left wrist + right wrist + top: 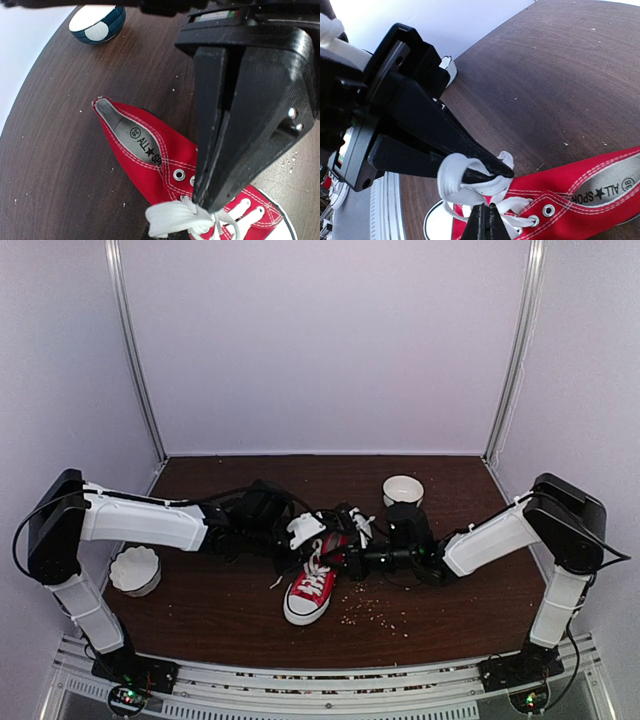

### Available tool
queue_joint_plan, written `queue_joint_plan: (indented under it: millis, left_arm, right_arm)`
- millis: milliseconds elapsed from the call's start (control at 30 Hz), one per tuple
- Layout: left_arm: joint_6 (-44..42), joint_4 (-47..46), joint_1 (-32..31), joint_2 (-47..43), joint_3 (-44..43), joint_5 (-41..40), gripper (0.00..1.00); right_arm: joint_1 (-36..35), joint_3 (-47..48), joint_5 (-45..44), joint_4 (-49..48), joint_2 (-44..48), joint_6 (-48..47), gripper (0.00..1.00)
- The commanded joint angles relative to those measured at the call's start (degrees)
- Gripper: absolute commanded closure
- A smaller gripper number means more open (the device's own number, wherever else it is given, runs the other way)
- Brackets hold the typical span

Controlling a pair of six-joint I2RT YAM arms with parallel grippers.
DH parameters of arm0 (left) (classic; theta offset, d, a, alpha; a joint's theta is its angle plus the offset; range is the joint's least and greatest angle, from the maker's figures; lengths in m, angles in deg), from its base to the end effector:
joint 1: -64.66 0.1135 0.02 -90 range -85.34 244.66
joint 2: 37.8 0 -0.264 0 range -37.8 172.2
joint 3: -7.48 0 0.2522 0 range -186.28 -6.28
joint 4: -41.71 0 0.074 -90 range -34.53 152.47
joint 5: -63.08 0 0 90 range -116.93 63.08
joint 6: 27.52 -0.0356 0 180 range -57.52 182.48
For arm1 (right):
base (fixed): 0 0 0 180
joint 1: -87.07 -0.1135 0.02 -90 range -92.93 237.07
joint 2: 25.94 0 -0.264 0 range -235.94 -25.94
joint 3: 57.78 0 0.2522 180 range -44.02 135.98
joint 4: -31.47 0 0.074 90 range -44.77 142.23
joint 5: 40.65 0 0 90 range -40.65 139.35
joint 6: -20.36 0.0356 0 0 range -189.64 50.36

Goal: Tie the shoes

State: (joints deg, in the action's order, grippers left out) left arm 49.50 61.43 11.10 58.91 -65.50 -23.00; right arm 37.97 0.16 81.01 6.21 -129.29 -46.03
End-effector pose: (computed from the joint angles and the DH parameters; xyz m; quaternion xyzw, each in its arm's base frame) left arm 0.2126 -0.2920 0.1989 0.5149 0.7602 -0.1664 0.3595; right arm 0.2189 0.2813 0.1548 -0.3263 0.7349 0.5066 0.3110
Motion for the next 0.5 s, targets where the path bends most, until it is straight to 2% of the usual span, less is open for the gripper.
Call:
queue_joint_plan:
  millis: [0,300,467]
  left_arm:
    - [-0.9,-2.8,0.5,-2.2,1.2,1.3,1.0]
    - [-0.7,-5.6,0.5,-6.6,4.6,3.1,1.0]
    - [-0.7,-6.1,0.5,-8.6,5.9,4.5,1.0]
  right_arm:
    - [0.2,1.4,5.5,-6.2,-1.9,4.7,1.0]
    - [0.2,3.6,3.5,-4.0,-3.4,5.1,1.0]
    - [-0.1,7.3,5.5,-1.2,-5.7,4.8,1.0]
